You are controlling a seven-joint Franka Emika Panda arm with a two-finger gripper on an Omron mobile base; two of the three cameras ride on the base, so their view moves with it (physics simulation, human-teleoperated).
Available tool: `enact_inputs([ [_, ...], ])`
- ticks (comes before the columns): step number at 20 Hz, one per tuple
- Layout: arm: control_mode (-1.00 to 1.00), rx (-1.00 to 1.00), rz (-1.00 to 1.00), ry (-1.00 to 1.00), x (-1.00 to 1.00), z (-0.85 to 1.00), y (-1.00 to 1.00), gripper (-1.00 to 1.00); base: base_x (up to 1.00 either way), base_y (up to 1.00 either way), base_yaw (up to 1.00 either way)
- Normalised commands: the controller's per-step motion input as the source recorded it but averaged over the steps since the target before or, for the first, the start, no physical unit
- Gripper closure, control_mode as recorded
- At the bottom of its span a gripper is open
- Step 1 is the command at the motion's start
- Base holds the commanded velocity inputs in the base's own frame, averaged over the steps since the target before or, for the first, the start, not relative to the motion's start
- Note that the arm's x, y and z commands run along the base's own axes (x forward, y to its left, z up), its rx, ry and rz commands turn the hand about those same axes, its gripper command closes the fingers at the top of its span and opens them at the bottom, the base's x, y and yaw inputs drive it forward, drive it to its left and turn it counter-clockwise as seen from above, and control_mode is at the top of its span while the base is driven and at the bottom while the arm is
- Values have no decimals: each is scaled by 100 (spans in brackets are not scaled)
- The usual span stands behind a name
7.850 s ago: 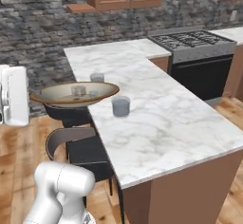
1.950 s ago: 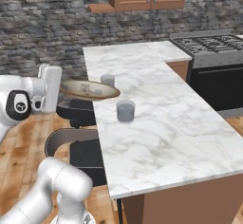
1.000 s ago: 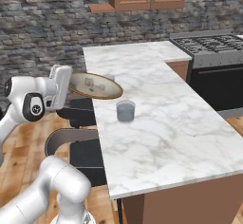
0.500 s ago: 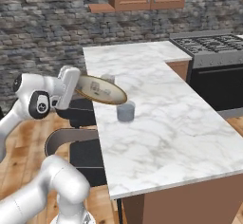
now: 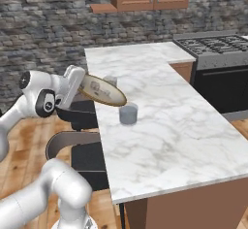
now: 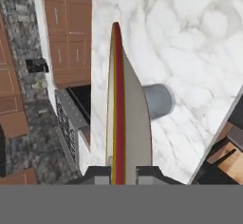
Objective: There are four ice cubes in the ice bowl. Place two ice cubes in each glass of water.
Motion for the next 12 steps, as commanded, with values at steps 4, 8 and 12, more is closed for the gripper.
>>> enact_inputs([
  [4,-100,23,-6,-31,32,-17,29,100,0,0,0],
  [8,-100,25,-11,-25,32,-20,30,100,0,0,0],
  [12,-100,27,-15,-20,27,-11,34,100,0,0,0],
])
